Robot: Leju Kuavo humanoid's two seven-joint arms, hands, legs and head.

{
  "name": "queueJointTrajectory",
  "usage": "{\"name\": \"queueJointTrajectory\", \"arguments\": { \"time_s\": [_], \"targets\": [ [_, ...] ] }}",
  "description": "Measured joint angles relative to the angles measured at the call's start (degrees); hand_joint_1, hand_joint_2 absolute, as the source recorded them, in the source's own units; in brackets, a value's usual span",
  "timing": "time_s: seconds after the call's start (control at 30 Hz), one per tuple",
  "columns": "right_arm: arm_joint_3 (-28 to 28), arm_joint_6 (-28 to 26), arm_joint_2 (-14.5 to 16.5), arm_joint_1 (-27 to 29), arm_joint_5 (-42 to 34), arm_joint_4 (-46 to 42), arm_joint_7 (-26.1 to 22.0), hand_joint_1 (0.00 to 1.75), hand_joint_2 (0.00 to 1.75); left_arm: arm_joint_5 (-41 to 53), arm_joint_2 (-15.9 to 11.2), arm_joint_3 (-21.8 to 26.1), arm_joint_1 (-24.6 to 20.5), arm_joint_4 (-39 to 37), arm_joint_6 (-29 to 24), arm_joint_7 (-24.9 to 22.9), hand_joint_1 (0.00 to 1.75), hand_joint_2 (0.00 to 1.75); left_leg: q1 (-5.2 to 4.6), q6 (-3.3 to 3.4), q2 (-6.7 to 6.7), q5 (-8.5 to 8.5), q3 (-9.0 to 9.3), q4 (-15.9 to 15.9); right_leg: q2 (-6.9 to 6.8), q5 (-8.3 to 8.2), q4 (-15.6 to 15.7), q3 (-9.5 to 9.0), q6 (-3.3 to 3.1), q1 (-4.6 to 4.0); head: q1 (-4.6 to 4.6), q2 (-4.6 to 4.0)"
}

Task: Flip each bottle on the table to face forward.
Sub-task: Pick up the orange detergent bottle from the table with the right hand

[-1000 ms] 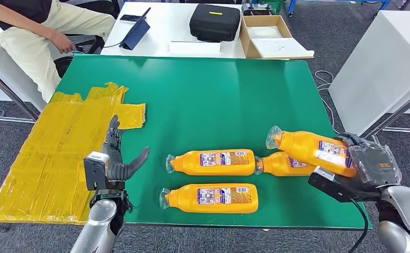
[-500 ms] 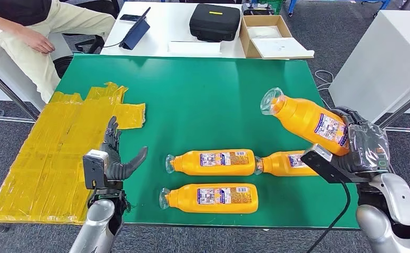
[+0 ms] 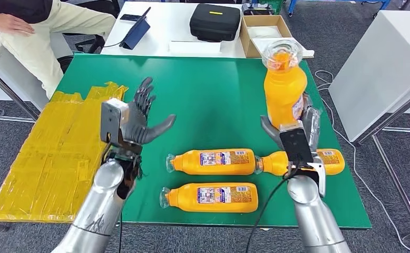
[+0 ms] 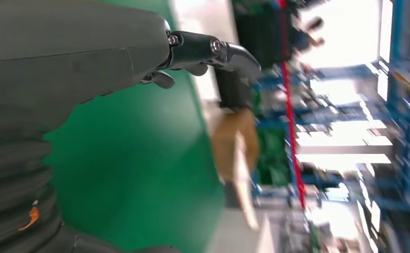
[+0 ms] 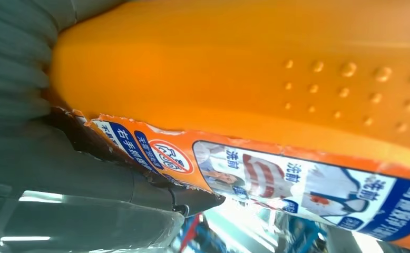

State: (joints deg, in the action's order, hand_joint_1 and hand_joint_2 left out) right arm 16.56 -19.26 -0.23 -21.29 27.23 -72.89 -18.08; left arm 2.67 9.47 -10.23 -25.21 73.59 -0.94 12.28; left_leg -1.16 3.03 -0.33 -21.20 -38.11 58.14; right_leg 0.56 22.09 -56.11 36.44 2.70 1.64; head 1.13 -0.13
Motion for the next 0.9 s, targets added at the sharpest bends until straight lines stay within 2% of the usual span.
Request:
{"name": "queueJointTrajectory", "arguments": {
  "time_s": [0.1,0.47,0.9],
  "targets": [
    [0.8,0.0,2.2,-1.9,-0.7,3.0,-0.2,1.75,1.75,-0.9,0.0,-1.5,-3.0,-0.2,0.7,-1.1,0.00,1.75,0.00,0.00,-0.01,0.01,-0.02,0.0,-0.01,-0.01,0.0,0.01,0.01,0.00,0.01,0.00],
    [2.3,1.2,7.5,-6.8,-4.5,13.2,-0.6,1.75,1.75,-4.9,0.9,-7.1,-8.5,-2.1,1.2,-3.0,0.00,1.75,0.00,0.00,-0.03,0.01,-0.19,0.0,-0.05,0.00,0.0,0.18,0.00,0.00,0.01,0.00],
    [2.5,1.3,10.0,-9.3,-5.4,18.6,-0.7,1.75,1.75,-5.4,1.9,-10.1,-9.6,-4.2,0.9,-3.1,0.00,1.75,0.00,0.00,-0.02,0.01,-0.21,0.0,-0.04,0.00,0.0,0.23,0.00,0.00,0.00,0.00]
  ]
}}
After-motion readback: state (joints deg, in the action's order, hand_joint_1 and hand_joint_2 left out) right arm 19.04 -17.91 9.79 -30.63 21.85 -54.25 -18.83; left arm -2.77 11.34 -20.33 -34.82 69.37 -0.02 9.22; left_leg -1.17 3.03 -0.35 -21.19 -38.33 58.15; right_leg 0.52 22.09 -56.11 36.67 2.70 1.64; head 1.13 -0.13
